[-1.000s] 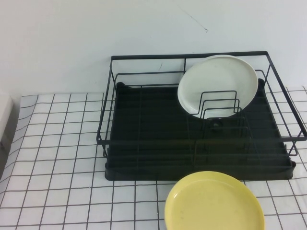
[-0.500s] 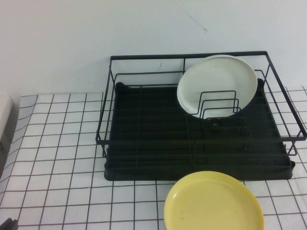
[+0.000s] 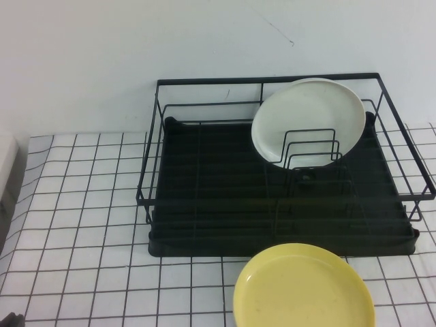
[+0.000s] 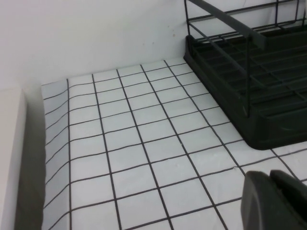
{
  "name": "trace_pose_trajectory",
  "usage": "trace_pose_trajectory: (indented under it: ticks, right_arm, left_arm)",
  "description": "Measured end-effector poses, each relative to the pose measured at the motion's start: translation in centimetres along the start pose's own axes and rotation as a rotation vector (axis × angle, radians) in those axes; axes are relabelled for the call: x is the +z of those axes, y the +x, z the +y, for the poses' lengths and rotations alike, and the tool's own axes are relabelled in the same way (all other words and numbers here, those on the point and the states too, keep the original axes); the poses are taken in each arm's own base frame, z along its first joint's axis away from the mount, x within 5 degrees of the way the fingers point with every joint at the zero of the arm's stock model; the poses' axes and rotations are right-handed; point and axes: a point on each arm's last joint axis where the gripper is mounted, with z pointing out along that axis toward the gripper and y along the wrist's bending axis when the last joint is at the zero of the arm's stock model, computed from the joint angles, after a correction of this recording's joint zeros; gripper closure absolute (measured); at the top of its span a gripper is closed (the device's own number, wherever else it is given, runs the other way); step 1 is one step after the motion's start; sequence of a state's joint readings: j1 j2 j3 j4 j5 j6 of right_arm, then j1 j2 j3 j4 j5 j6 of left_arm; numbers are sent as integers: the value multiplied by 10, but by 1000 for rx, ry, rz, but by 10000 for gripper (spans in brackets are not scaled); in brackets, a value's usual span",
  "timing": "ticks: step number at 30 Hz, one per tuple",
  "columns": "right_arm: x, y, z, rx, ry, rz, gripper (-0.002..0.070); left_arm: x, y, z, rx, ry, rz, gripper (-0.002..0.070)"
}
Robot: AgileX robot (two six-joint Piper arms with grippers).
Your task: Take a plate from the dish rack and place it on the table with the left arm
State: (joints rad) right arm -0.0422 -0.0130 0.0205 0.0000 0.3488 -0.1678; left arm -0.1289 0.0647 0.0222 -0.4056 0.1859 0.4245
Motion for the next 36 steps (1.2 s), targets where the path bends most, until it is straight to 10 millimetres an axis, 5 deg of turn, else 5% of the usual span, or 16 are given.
trace_pose_trajectory:
  ticks: [36]
  right_arm:
    - [0, 0, 0, 0, 0, 0, 680]
  left_arm:
    - [-6, 9, 11, -128, -167, 56, 677]
